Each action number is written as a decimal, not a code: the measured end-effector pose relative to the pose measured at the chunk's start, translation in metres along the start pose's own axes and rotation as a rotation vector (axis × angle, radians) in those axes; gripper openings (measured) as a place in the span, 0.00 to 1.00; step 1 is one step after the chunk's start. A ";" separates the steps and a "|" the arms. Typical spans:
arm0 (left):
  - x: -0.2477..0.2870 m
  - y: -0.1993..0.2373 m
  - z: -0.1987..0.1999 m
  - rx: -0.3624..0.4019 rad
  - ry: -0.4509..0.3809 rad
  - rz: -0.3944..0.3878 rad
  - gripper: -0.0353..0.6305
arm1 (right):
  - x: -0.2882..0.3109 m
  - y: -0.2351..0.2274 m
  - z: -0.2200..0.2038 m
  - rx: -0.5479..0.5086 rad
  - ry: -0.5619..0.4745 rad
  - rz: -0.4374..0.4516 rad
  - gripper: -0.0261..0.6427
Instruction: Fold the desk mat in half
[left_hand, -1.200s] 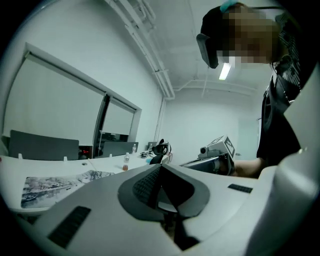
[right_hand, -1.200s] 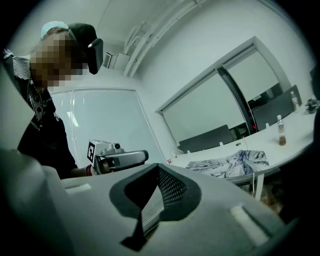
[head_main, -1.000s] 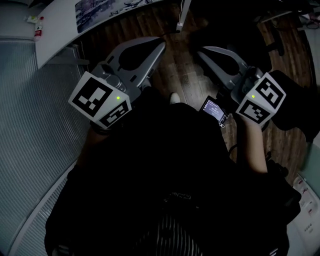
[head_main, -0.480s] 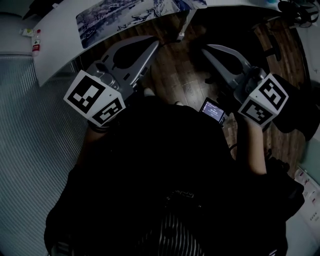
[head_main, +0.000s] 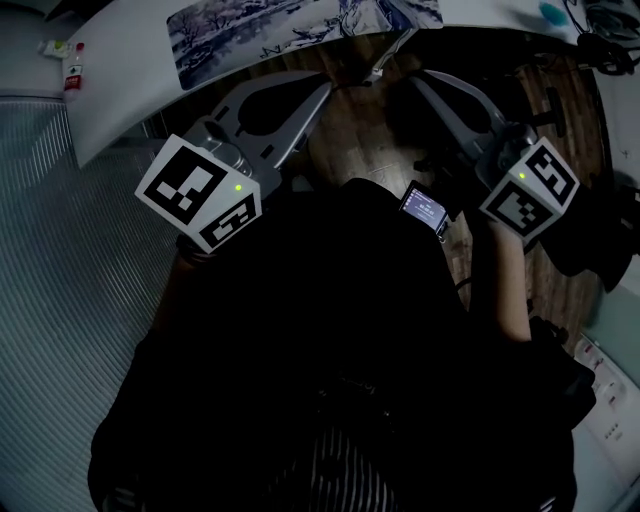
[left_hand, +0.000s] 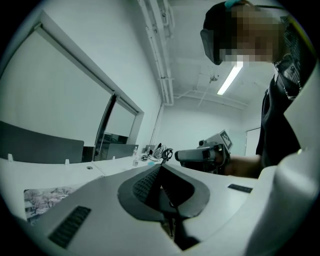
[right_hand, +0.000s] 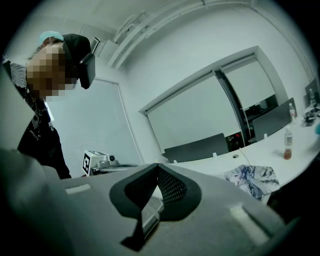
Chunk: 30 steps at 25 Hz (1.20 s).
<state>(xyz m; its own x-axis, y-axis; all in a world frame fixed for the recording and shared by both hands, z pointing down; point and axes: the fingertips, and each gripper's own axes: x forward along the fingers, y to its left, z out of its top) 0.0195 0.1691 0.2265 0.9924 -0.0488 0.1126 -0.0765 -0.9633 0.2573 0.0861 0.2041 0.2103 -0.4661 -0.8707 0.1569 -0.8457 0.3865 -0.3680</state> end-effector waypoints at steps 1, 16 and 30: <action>-0.003 0.006 -0.005 0.001 0.026 0.007 0.06 | 0.009 0.005 0.000 -0.010 0.005 0.018 0.05; -0.039 0.057 -0.009 -0.050 0.021 0.138 0.06 | 0.107 0.010 0.014 -0.064 0.069 0.193 0.05; 0.015 0.139 0.018 -0.084 -0.002 0.214 0.06 | 0.163 -0.081 0.044 -0.016 0.101 0.273 0.05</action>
<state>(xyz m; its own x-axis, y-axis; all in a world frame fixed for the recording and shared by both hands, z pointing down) 0.0252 0.0296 0.2468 0.9528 -0.2502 0.1718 -0.2931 -0.9054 0.3070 0.0901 0.0177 0.2254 -0.7001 -0.6992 0.1451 -0.6889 0.6078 -0.3950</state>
